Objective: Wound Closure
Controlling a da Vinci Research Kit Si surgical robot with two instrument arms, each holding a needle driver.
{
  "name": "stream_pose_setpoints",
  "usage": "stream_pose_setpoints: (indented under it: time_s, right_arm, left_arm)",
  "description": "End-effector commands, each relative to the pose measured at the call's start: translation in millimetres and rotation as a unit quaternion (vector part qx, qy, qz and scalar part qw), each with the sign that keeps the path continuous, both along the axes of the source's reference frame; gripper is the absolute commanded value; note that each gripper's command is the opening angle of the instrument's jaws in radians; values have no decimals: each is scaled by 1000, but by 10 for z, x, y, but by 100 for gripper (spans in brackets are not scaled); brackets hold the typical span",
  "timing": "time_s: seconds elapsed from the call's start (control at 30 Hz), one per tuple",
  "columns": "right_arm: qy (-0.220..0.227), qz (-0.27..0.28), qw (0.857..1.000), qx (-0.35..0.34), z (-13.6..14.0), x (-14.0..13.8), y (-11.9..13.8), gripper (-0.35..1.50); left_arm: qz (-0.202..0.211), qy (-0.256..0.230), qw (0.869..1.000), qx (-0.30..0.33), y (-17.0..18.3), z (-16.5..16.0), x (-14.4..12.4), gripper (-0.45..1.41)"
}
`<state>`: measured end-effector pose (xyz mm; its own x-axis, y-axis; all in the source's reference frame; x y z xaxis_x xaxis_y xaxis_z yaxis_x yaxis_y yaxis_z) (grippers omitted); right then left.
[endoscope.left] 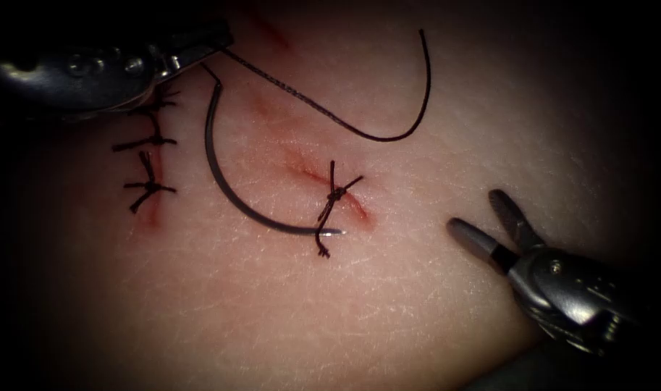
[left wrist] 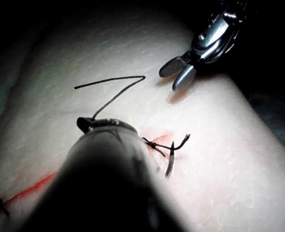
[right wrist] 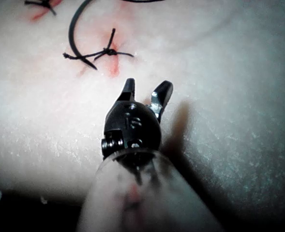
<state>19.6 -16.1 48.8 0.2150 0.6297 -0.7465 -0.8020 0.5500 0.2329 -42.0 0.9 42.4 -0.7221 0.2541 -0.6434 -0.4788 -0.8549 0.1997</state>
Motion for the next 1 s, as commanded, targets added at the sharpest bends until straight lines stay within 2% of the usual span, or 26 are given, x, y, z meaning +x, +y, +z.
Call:
stream_pose_setpoints:
  time_s: [0.03,0.07,0.13,0.17,0.27,0.4,0.5,0.7,0.9,1.0]
  right_arm:
    - [-1,-4,1000,2,8,11,-5,42]
    - [0,-4,1000,1,9,13,-6,42]
    - [0,-8,1000,2,12,15,-9,37]
    - [0,-10,1000,3,13,15,-10,32]
    - [-3,-13,1000,1,16,14,-14,26]
    - [-4,-15,1000,3,19,14,-21,26]
    - [-3,-14,1000,6,22,15,-28,24]
    - [-1,-15,1000,12,25,16,-32,24]
    - [0,-17,1000,12,24,15,-33,24]
    - [1,-18,1000,13,24,15,-34,24]
  left_arm:
    - [-10,-5,1000,0,8,8,-11,-3]
    - [-18,-4,1000,-1,11,16,-15,15]
    - [-23,1,1000,-6,16,26,-22,37]
    - [-26,3,1000,-8,19,30,-25,64]
    - [-21,-5,1000,-11,24,40,-34,111]
    - [-13,-30,999,19,24,36,-36,138]
    - [-16,-60,997,38,21,27,-32,140]
    - [1,-78,995,56,16,1,-12,140]
    - [34,-93,993,70,-35,-29,16,140]
    - [71,-90,989,94,-68,-44,28,140]
